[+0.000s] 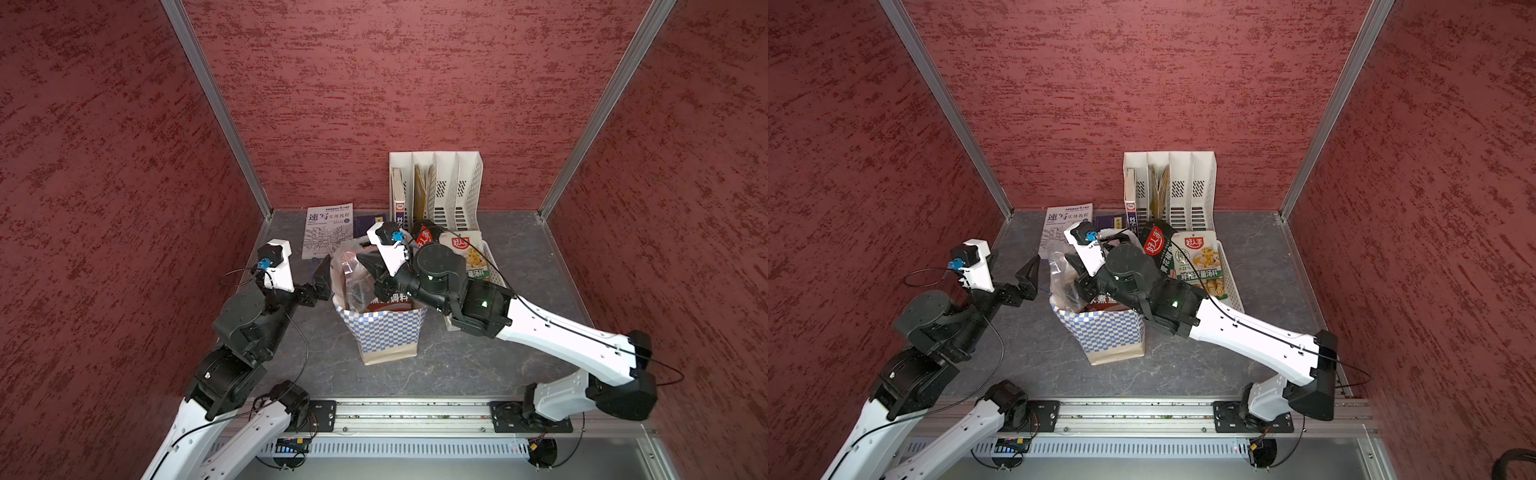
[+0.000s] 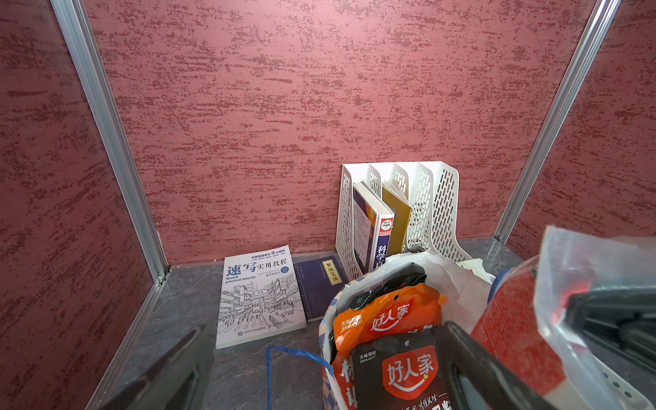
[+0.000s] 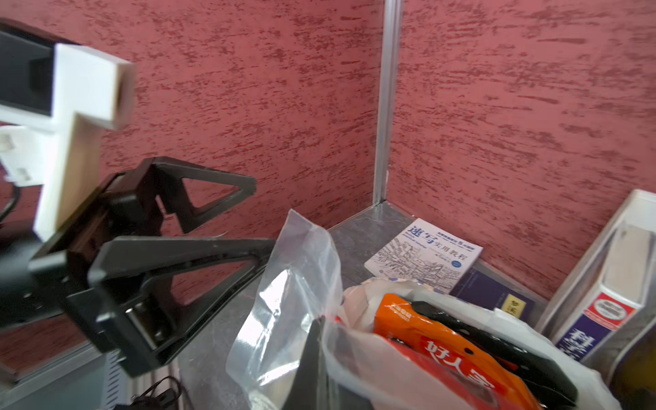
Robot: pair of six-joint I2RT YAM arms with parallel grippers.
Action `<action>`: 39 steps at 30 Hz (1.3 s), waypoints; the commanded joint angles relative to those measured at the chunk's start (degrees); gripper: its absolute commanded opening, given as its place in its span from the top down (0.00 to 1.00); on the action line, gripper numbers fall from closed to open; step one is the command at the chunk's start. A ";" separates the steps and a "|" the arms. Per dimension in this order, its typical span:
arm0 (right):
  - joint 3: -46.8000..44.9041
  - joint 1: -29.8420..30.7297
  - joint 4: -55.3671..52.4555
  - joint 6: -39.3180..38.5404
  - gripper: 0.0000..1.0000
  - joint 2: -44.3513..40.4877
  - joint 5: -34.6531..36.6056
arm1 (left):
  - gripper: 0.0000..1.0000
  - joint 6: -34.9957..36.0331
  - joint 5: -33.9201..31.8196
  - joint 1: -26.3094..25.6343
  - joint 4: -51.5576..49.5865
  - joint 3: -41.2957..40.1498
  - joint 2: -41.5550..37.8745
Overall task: Place the condiment packets inside the bag
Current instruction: Place the condiment packet in the paper bag.
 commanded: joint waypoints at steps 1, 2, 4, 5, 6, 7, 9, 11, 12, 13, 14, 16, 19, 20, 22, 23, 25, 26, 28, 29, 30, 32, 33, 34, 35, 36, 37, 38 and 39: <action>-1.68 2.23 7.88 -1.24 1.00 -2.01 12.64 | 0.00 1.09 -0.63 0.24 -0.58 -1.00 -0.26; -2.30 2.88 7.72 -1.53 1.00 -2.21 15.07 | 0.00 1.20 -0.49 0.24 -0.44 -1.11 -0.18; -3.19 3.78 7.07 -1.91 1.00 -2.65 17.80 | 0.00 1.19 -0.47 0.25 -0.23 -1.33 -0.09; -3.71 4.07 6.60 -1.85 1.00 -3.14 18.76 | 0.00 1.20 -0.46 0.18 -0.13 -1.42 -0.04; -4.28 4.08 5.88 -1.61 1.00 -3.66 19.70 | 0.00 1.16 -0.45 0.22 0.02 -1.53 0.00; -4.86 4.02 5.40 -1.63 1.00 -4.34 20.67 | 0.00 1.13 -0.30 0.25 0.08 -1.60 0.08; -5.71 3.98 4.48 -1.95 1.00 -5.88 22.89 | 0.00 1.01 -0.06 0.27 0.00 -1.64 0.24; -5.88 3.94 2.98 -1.90 1.00 -6.97 25.00 | 0.00 0.72 0.17 0.26 -0.04 -1.57 0.42; -5.83 3.98 2.11 -1.59 1.00 -7.33 25.24 | 0.00 0.56 0.26 0.25 -0.06 -1.56 0.48; -5.82 4.00 1.15 -1.04 1.00 -7.57 25.18 | 0.00 0.39 0.39 0.18 0.00 -1.56 0.53; -5.82 3.97 0.31 -0.37 1.00 -7.67 25.05 | 0.00 0.24 0.35 0.27 0.07 -1.56 0.48; -5.69 4.07 -1.13 1.11 1.00 -7.57 24.16 | 0.00 -0.05 0.50 0.26 -0.02 -1.64 0.44; -5.72 4.09 -2.57 3.96 1.00 -6.57 21.61 | 0.00 -0.15 0.49 0.17 -0.01 -1.88 0.36; -5.80 4.06 -2.67 5.13 1.00 -6.19 20.67 | 0.00 -0.18 0.46 0.14 -0.06 -1.97 0.36; -5.97 4.03 -2.54 7.16 1.00 -4.72 19.38 | 0.00 -0.22 0.39 0.28 -0.16 -1.95 0.36; -6.02 4.03 -2.21 7.86 1.00 -3.83 19.22 | 0.00 -0.33 0.46 0.29 -0.10 -1.99 0.36; -6.01 4.08 -1.68 9.62 1.00 -2.10 19.43 | 0.00 -0.59 0.66 0.23 -0.10 -1.99 0.36; -5.99 4.08 -1.29 10.30 1.00 -1.45 19.99 | 0.00 -0.68 0.85 0.26 -0.15 -2.00 0.36; -5.74 4.10 -0.82 11.94 1.00 -0.27 22.19 | 0.00 -0.79 1.25 0.19 -0.10 -1.92 0.40; -5.73 4.09 -0.68 12.53 1.00 1.51 23.31 | 0.00 -0.83 1.37 0.22 -0.19 -1.99 0.44; -5.79 4.12 -0.37 13.10 1.00 2.29 24.23 | 0.00 -0.81 1.52 0.17 -0.24 -1.92 0.49; -6.30 4.08 0.40 13.74 1.00 3.56 25.95 | 0.00 -0.74 1.70 0.18 -0.29 -1.83 0.53; -6.71 4.08 0.89 13.86 1.00 4.02 26.51 | 0.00 -0.70 1.73 0.12 -0.30 -1.87 0.53; -7.10 4.03 1.37 13.89 1.00 4.40 27.09 | 0.00 -0.58 1.73 0.21 -0.27 -1.89 0.53; -7.69 4.01 1.89 13.93 1.00 4.88 27.45 | 0.00 -0.50 1.73 0.24 -0.34 -1.83 0.53; -8.20 3.94 2.38 14.02 1.00 5.20 27.50 | 0.00 -0.33 1.73 0.24 -0.50 -1.90 0.53; -8.57 3.83 2.65 14.18 1.00 5.55 27.33 | 0.00 -0.28 1.73 0.26 -0.63 -1.91 0.53; -8.96 3.67 2.84 14.46 1.00 5.90 26.73 | 0.00 -0.23 1.73 0.17 -0.72 -1.89 0.53; -9.17 3.41 2.90 14.81 1.00 6.26 26.00 | 0.00 -0.25 1.73 0.21 -0.87 -1.91 0.53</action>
